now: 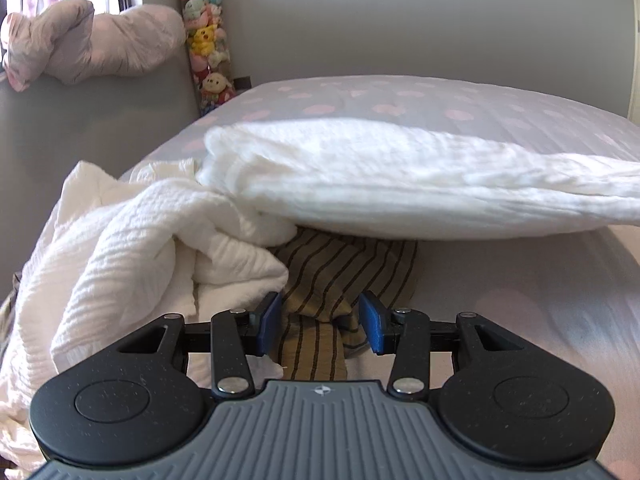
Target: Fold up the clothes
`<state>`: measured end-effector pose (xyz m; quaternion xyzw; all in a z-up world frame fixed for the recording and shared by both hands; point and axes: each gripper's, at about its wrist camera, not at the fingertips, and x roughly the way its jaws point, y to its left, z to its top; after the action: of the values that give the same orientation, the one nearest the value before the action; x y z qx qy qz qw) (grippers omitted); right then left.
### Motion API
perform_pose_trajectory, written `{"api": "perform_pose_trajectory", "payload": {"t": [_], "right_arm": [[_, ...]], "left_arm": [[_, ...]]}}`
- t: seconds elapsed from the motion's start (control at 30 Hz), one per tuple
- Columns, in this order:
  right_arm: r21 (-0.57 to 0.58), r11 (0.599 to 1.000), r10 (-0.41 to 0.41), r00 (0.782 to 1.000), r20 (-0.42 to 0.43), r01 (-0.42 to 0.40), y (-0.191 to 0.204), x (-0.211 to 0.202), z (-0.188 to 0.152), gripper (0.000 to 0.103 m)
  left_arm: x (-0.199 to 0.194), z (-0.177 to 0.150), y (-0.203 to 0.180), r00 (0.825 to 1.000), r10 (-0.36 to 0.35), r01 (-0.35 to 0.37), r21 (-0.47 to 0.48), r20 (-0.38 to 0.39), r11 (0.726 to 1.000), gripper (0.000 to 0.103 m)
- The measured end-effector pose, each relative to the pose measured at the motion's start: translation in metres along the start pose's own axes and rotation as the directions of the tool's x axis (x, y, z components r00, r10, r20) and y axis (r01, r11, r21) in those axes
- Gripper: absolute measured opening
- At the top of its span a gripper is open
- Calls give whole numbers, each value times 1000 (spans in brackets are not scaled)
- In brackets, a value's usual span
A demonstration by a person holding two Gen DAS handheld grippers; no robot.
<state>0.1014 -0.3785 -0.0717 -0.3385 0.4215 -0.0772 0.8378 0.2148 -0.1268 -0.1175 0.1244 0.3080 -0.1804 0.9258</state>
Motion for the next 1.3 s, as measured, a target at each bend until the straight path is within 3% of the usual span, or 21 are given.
{"api": "perform_pose_trajectory", "payload": {"t": [0.13, 0.17, 0.27, 0.4, 0.53, 0.63, 0.8, 0.9, 0.97, 1.13, 1.3], "right_arm": [[27, 999, -29, 999, -46, 30, -11, -19, -45, 13], [41, 998, -35, 997, -63, 38, -13, -23, -59, 13], [91, 993, -56, 990, -129, 68, -22, -33, -106, 13], [151, 980, -95, 968, -233, 133, -41, -41, -164, 13], [215, 958, -114, 939, -324, 190, -62, -44, -212, 13], [265, 942, -99, 924, -370, 207, -68, -45, -237, 13], [260, 956, -25, 921, -388, 136, -54, -39, -248, 17], [283, 952, 1, 920, -391, 120, -49, -42, -253, 27], [317, 941, 11, 922, -386, 121, -49, -47, -257, 34], [407, 899, -15, 939, -344, 163, -48, -69, -259, 38], [416, 886, -86, 954, -286, 205, -37, -74, -241, 38]], "left_arm": [[-10, 4, -8, 1000, 21, -22, 46, 20, 999, 42], [-13, 5, -10, 1000, 13, -14, 57, 26, 998, 51], [-19, 6, -21, 999, -5, 0, 117, 46, 993, 50], [-23, 5, -33, 992, -116, 106, 186, 47, 977, 50], [-20, 2, -46, 990, -142, 135, 242, 13, 961, 50], [-14, 1, -48, 986, -169, 167, 243, -13, 956, 50], [-14, 0, -55, 980, -195, 201, 249, -47, 948, 50], [-21, 5, -57, 963, -264, 269, 211, -55, 940, 50], [-22, 11, -58, 939, -335, 342, 160, -72, 926, 51], [-17, 12, -65, 873, -469, 475, 19, -137, 880, 53], [-13, 5, -78, 836, -519, 516, -64, -180, 854, 53]]}}
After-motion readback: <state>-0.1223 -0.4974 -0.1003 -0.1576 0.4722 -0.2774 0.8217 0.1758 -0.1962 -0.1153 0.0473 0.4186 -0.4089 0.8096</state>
